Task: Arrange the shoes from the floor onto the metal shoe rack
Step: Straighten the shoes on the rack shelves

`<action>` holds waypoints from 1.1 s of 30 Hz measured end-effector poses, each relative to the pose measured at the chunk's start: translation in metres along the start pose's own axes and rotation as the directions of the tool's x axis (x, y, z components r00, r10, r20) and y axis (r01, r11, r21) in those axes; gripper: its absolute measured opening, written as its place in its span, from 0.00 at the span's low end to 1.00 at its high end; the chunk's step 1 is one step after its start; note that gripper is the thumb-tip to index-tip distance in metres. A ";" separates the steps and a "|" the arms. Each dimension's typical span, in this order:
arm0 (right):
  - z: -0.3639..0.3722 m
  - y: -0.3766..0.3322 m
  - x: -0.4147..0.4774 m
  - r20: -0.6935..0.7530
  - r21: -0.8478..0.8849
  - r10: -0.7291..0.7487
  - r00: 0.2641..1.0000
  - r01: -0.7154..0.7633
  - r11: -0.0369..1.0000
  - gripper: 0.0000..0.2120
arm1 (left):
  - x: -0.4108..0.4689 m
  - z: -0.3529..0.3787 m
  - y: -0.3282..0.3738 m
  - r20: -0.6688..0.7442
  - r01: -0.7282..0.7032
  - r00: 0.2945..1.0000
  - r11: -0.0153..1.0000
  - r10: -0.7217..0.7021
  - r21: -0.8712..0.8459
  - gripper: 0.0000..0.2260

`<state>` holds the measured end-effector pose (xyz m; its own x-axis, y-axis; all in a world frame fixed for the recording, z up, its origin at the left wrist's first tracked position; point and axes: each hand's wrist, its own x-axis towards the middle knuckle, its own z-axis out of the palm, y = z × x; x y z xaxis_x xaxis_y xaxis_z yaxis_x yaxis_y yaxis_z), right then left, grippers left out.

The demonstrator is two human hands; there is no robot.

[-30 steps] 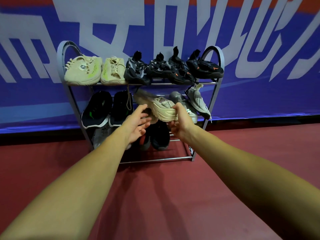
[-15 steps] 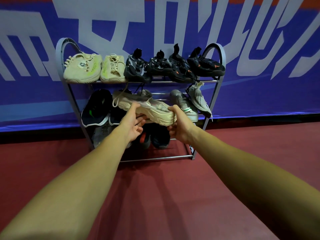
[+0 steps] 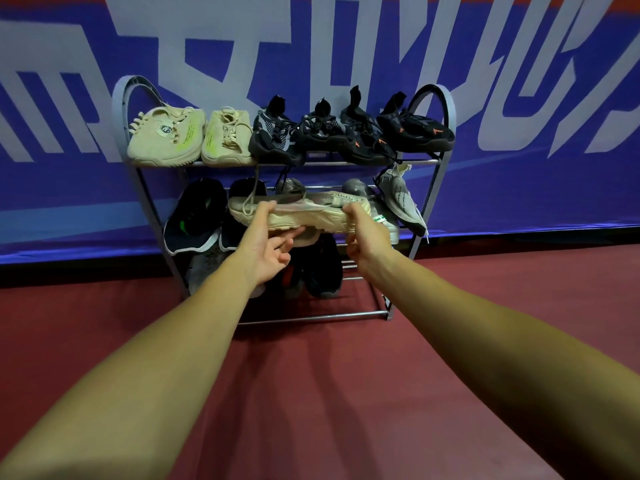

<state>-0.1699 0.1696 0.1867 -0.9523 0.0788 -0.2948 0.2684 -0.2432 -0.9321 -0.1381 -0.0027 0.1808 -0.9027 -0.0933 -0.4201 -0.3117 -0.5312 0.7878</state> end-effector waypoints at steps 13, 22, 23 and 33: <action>-0.021 -0.020 0.022 0.008 0.209 -0.087 0.996 0.083 0.974 0.15 | 0.002 -0.024 0.013 -0.122 -0.114 0.985 0.992 0.119 0.047 0.06; 0.011 -0.009 -0.008 0.279 -0.134 0.017 0.960 0.021 0.991 0.18 | 0.000 -0.005 0.004 -0.011 -0.045 0.999 0.999 0.045 0.017 0.03; 0.014 -0.007 -0.009 0.283 -0.166 0.022 0.959 0.027 0.986 0.21 | 0.000 -0.006 0.004 0.004 -0.043 0.999 0.999 0.043 0.023 0.03; 0.024 0.006 0.009 0.174 -0.030 0.040 0.984 -0.035 0.999 0.21 | -0.001 -0.004 -0.002 0.141 -0.038 0.990 0.973 0.006 0.228 0.10</action>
<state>-0.1802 0.1461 0.1838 -0.9517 -0.1002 -0.2904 0.3057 -0.2162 -0.9272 -0.1357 -0.0045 0.1777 -0.9373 0.0233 -0.3477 -0.3363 -0.3214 0.8852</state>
